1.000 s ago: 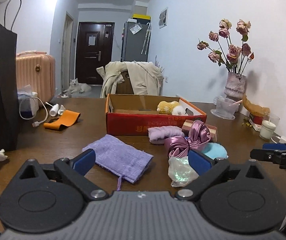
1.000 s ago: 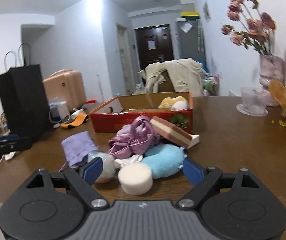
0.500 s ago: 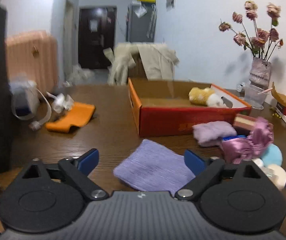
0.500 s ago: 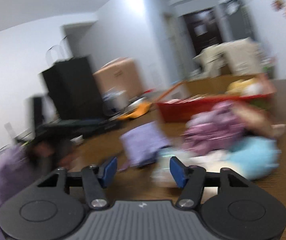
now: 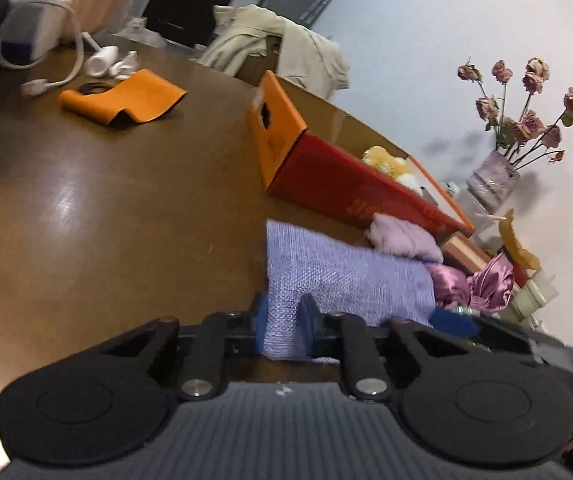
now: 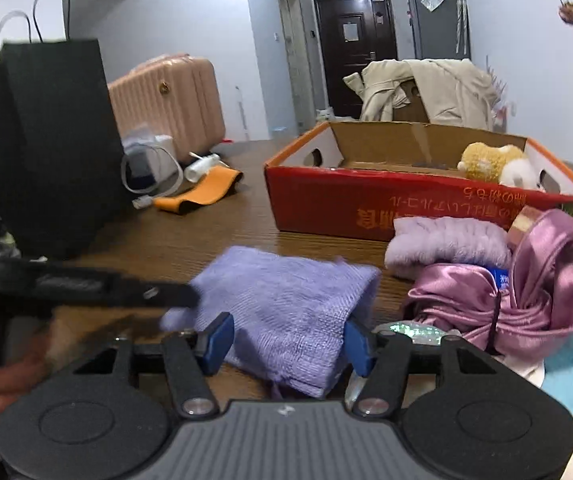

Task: Organize soft objects
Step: 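Grasp the lavender knit pouch with both grippers together, then lower the lavender pouch into the box and open both grippers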

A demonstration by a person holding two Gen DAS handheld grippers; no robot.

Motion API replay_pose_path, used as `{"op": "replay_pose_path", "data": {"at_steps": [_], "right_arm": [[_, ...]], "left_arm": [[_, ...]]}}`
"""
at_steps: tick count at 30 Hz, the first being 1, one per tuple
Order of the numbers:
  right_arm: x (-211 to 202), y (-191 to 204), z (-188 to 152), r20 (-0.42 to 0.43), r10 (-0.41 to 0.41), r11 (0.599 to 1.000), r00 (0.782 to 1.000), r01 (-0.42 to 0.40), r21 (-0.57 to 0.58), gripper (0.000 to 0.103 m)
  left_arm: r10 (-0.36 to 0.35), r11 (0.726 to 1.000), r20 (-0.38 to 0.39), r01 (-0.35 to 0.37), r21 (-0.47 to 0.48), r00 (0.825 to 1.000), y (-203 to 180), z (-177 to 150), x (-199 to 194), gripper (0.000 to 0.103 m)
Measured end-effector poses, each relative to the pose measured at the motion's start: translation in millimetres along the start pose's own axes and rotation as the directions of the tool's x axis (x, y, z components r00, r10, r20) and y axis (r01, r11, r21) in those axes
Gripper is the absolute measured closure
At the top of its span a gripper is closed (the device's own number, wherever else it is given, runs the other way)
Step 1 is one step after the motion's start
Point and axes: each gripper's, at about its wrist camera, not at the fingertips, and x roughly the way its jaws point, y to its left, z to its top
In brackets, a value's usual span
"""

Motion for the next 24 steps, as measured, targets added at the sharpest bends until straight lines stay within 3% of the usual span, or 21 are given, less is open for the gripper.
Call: {"op": "replay_pose_path", "data": {"at_steps": [4,5,6,8,10,14,19,24], "right_arm": [[2,5,-6,-0.019,-0.027,0.998,0.999,0.025,-0.061,0.049],[0,6,-8,-0.026,-0.021,0.997,0.999,0.020,-0.070,0.055],[-1,6,-9,-0.027,-0.017,0.997,0.999,0.015,-0.072,0.070],[-6,8,-10,-0.022,0.012,0.997,1.000,-0.014,-0.077,0.078],[-16,12,-9,-0.001,0.043,0.995,0.999,-0.043,-0.086,0.089],[-43,16,5,0.066,0.090,0.991,0.994,-0.083,-0.107,0.093],[-75,-3,55,0.180,0.148,0.984,0.972,-0.127,-0.121,0.093],[-53,-56,136,0.195,0.124,0.986,0.973,-0.099,-0.131,0.093]], "left_arm": [[0.010,1.000,0.038,-0.010,-0.013,0.999,-4,-14,-15,0.091],[0.026,1.000,0.042,-0.025,-0.009,0.999,-4,-15,-17,0.091],[0.043,0.999,0.044,-0.042,-0.006,0.998,-6,-16,-18,0.092],[0.057,0.998,0.061,-0.057,0.007,0.997,-11,-19,-23,0.096],[0.021,1.000,0.094,-0.022,0.008,0.995,-16,-22,-34,0.097],[-0.038,0.999,0.174,0.032,0.041,0.984,-40,-14,-55,0.098],[-0.106,0.990,0.244,0.079,0.116,0.964,-75,43,-64,0.098],[-0.152,0.979,0.225,0.116,0.165,0.962,-106,132,-13,0.098]]}}
